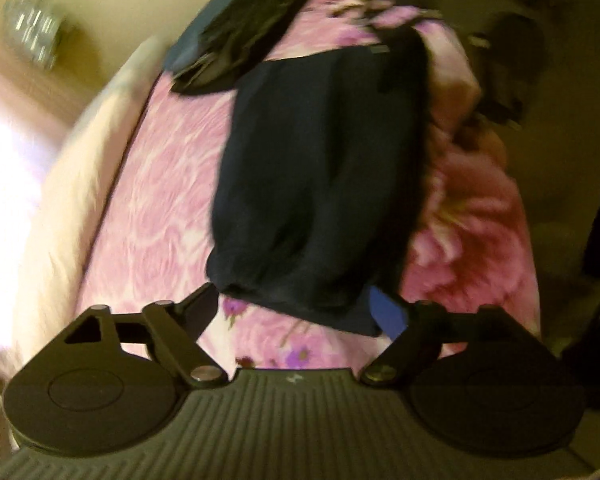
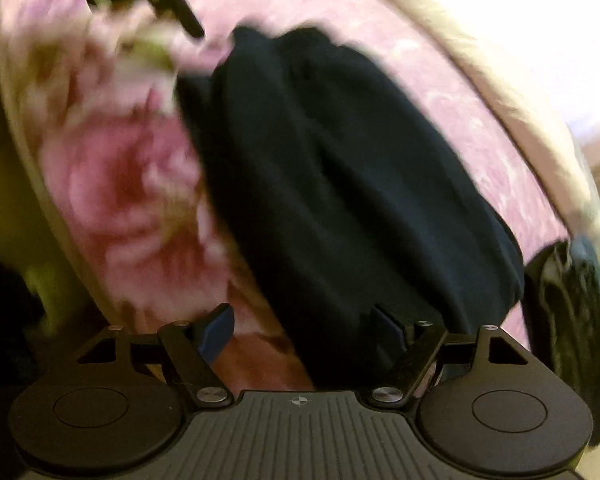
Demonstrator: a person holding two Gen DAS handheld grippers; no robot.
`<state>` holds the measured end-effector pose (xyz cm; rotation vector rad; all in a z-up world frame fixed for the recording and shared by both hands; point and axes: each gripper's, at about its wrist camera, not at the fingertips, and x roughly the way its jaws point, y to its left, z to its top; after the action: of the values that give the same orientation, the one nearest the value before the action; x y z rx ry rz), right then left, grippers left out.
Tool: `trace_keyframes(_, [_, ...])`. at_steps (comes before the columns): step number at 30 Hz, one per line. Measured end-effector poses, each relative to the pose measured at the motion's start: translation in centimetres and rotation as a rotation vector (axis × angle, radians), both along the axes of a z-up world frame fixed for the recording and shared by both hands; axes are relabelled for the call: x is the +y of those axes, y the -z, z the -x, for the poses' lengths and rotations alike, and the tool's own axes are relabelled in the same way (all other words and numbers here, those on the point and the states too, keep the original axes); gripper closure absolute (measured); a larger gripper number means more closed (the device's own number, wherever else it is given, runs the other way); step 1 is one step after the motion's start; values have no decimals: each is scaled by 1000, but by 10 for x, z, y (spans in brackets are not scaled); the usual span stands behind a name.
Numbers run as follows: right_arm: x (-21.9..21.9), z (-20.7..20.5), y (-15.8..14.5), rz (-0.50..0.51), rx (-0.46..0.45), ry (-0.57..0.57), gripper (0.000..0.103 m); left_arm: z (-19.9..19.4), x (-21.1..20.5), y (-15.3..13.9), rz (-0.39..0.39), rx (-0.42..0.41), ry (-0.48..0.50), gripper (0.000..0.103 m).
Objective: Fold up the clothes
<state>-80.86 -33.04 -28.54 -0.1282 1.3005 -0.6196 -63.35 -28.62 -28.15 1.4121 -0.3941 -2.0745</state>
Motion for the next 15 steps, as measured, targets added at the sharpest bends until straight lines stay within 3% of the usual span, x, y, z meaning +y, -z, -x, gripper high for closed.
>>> trace_keyframes(1, [-2, 0, 7, 8, 32, -31, 26, 6, 8, 7, 29, -26, 27, 18])
trace_keyframes(3, [-16, 8, 3, -1, -7, -17, 30, 19, 13, 24, 73, -91, 53, 18])
trace_keyframes(5, [-30, 15, -1, -10, -46, -4, 56, 31, 15, 39, 94, -152, 67, 18])
trace_keyframes(9, [-48, 28, -15, -29, -100, -27, 56, 46, 12, 63, 103, -250, 66, 15])
trace_keyframes(15, [-55, 39, -27, -50, -166, -1, 56, 54, 12, 85, 210, -354, 109, 14])
